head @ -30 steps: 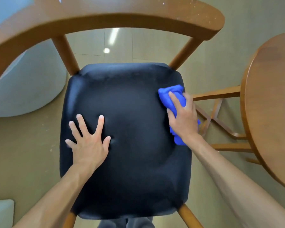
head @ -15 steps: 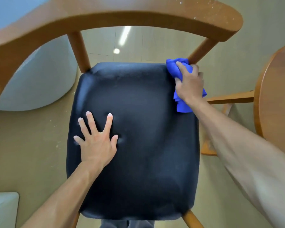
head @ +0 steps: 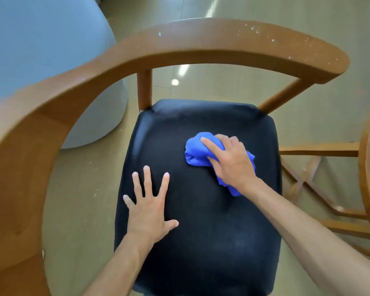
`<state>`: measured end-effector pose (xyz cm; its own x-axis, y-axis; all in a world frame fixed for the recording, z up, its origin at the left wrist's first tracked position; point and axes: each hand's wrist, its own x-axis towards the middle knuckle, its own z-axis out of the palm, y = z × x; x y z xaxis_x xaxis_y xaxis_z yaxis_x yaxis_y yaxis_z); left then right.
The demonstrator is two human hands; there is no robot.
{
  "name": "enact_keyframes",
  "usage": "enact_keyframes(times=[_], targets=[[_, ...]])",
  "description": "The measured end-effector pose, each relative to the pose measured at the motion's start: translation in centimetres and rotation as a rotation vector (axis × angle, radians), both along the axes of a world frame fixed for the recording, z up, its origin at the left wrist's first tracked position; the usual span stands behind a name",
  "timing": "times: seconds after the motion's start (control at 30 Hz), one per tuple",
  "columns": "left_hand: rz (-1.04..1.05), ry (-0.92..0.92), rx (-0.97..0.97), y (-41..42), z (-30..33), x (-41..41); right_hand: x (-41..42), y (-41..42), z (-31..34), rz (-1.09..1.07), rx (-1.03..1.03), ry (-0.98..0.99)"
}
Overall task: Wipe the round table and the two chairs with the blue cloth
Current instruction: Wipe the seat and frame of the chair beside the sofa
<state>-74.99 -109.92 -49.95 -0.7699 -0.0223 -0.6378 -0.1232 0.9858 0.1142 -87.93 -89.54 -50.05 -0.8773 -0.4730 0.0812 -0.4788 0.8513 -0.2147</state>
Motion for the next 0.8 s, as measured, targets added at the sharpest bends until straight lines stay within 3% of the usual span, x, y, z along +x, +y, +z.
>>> enact_keyframes(times=[0.07, 0.13, 0.27, 0.37, 0.57, 0.8], targets=[[0.003, 0.008, -0.004, -0.2, -0.2, 0.0, -1.1, -2.3, 0.1, -0.242, 0.016, -0.068], [0.004, -0.017, 0.001, -0.2, -0.1, 0.0, 0.0, -2.8, 0.2, -0.289, 0.021, -0.114], [0.018, -0.029, 0.019, -0.2, 0.0, -0.2, 2.2, -1.2, 1.8, -0.133, -0.049, -0.212], [0.026, -0.035, 0.022, -0.2, 0.1, -0.3, 2.5, -0.2, 2.9, 0.1, -0.073, -0.194], [0.027, -0.032, 0.021, -0.2, 0.1, -0.3, 8.1, 2.5, 2.8, 0.518, 0.162, -0.24], [0.019, -0.026, 0.006, -0.2, -0.2, -0.3, 8.9, 2.2, 1.0, 0.302, 0.159, -0.247]])
